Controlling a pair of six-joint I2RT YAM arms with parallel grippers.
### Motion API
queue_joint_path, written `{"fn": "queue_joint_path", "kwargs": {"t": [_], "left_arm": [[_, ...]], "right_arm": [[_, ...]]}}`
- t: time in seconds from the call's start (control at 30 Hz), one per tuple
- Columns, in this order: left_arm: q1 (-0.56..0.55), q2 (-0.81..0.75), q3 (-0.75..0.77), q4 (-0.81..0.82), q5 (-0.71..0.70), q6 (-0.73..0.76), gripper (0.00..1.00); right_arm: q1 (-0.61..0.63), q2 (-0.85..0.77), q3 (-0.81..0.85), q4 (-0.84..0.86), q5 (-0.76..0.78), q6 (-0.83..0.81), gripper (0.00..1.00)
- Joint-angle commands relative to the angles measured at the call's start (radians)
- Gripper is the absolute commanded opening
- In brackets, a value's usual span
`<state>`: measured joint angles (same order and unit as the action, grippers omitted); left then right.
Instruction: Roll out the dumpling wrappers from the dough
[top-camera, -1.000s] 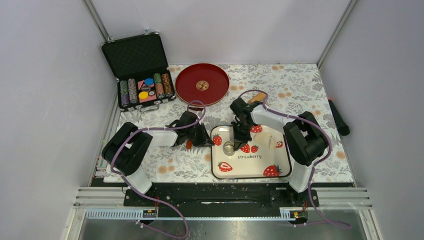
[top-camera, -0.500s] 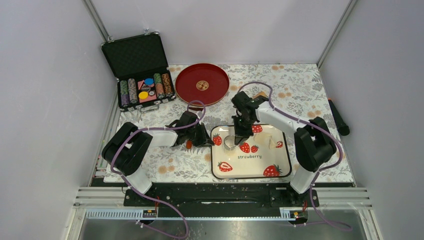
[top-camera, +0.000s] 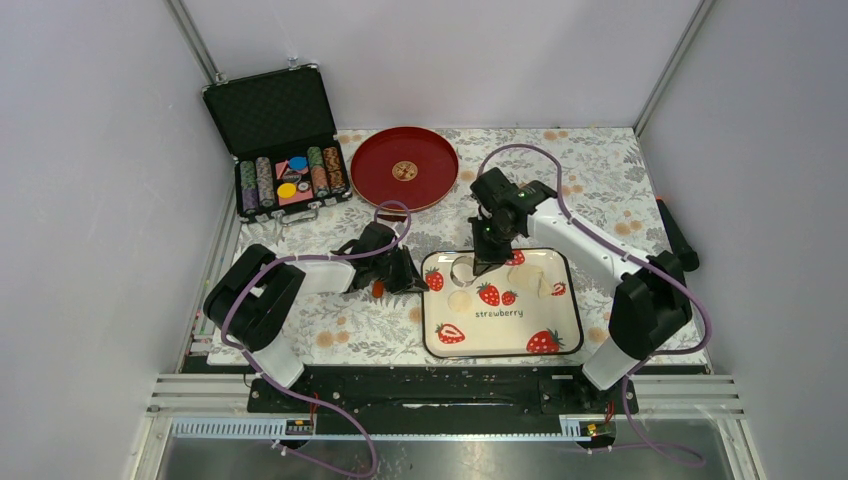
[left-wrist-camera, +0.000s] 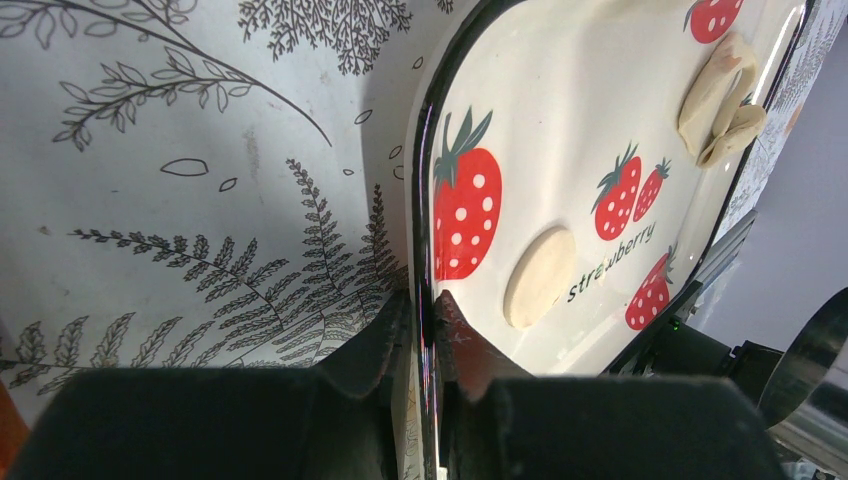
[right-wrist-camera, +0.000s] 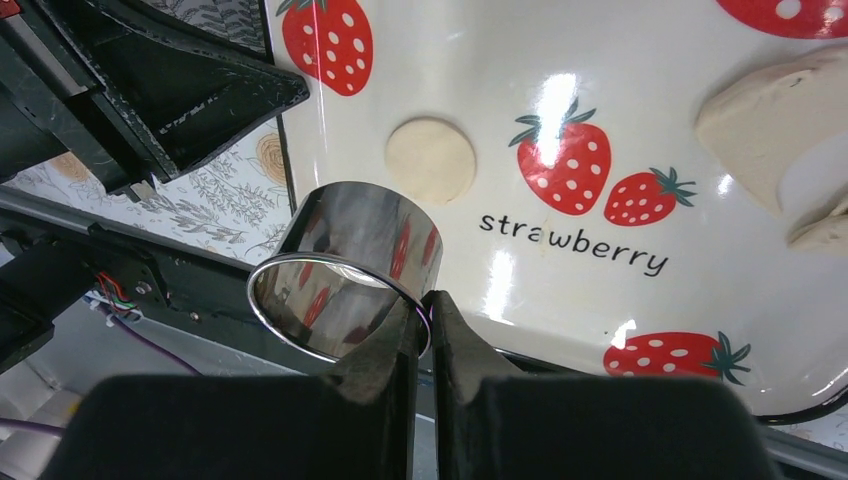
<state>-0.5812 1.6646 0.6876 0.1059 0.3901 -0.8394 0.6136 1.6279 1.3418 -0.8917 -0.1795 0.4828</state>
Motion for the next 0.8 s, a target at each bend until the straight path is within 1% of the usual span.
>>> {"fn": "queue_joint_path", "kwargs": {"t": [0.0, 0.23, 0.4, 0.63, 0.77], "left_arm": [[-0.022, 0.06, -0.031, -0.104, -0.087, 0.051, 0.0], [-0.023, 0.06, -0.034, -0.104, -0.083, 0.051, 0.0], [-0.022, 0.061, -0.033, -0.104, -0.082, 0.051, 0.0], [-0.022, 0.06, -0.032, -0.103, -0.079, 0.053, 0.0], [-0.023, 0.061, -0.034, -0.103, -0.079, 0.054, 0.0]], "right_arm": [[-0.021, -0.012, 0.056, -0.031, 0.053, -0.032, 0.0], [-0.11, 0.098, 0.198, -0.072, 0.092, -0.096, 0.0], [-0.183, 0.202, 0.307, -0.079, 0.069, -0.116, 0.0], [-0.242, 0.393, 0.503, -0.138, 0.126, -0.148, 0.0], [-0.256, 0.484, 0.58, -0.159, 0.143, -0.151, 0.0]]}}
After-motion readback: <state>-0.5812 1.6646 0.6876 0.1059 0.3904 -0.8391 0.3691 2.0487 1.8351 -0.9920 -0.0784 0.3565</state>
